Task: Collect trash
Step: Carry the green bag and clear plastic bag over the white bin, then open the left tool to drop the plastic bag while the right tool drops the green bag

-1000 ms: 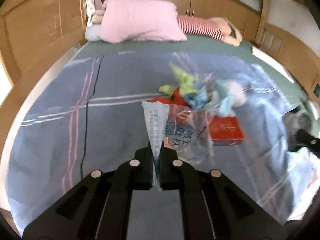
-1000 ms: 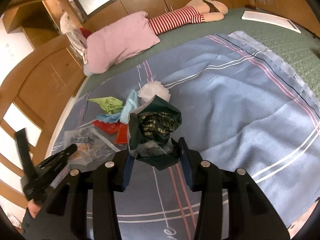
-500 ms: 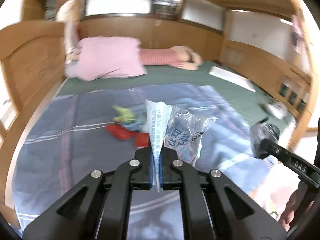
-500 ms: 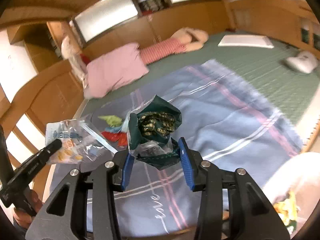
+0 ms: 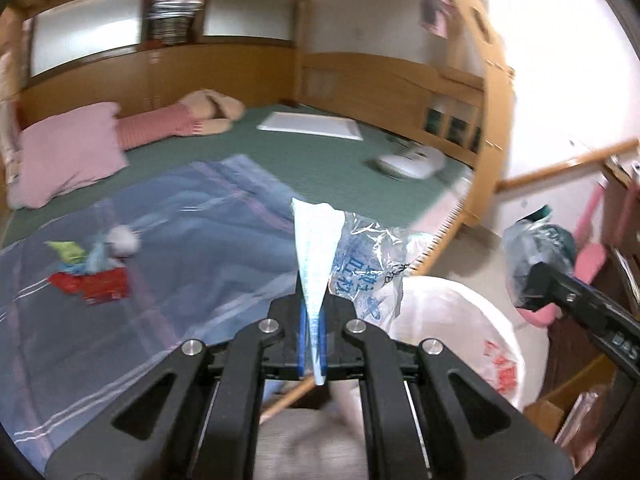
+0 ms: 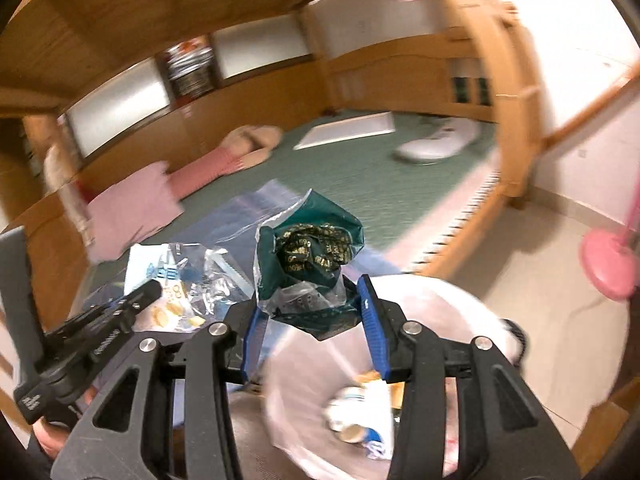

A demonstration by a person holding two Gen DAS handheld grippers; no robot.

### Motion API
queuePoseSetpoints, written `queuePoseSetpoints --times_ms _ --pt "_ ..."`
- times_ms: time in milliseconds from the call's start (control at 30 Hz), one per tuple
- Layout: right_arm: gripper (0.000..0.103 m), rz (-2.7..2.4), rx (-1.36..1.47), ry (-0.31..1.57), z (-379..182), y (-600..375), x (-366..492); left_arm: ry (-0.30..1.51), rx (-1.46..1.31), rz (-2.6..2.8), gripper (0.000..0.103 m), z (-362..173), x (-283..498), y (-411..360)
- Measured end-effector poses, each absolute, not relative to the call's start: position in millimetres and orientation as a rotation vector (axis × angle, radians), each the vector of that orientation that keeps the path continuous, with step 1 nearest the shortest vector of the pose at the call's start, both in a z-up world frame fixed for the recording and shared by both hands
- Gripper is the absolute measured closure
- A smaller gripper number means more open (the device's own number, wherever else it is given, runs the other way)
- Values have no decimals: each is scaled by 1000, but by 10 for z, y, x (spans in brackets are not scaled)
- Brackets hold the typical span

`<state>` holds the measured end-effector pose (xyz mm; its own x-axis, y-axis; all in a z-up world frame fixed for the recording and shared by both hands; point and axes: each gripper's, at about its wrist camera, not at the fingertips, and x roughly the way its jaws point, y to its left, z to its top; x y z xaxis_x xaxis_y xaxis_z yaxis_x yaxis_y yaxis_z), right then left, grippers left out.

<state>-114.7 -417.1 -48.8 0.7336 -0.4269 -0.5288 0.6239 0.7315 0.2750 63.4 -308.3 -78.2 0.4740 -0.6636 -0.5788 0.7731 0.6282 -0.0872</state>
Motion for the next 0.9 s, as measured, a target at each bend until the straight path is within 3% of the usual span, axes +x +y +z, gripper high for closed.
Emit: queuePoseSetpoints --times_ms 233,600,667,733,800,900 --pt "59 -717 481 411 -537 -4297 -1748 601 292 -985 97 -898 36 -3606" --pt "59 -707 500 393 -591 -4354 -1962 599 372 -956 96 -1045 -98 -3842" --pt "59 -706 500 393 -588 -4355 -1957 585 384 -943 86 -1050 -134 -3856" --pt "59 -708 500 390 -592 -4347 -1947 571 388 -931 45 -1037 -165 -3843" --pt "59 -709 499 387 -584 -4344 -1963 542 376 -918 33 -992 -178 -3797" --pt "59 -708 501 385 -581 -4340 -1960 526 383 -920 33 -954 -189 -3779"
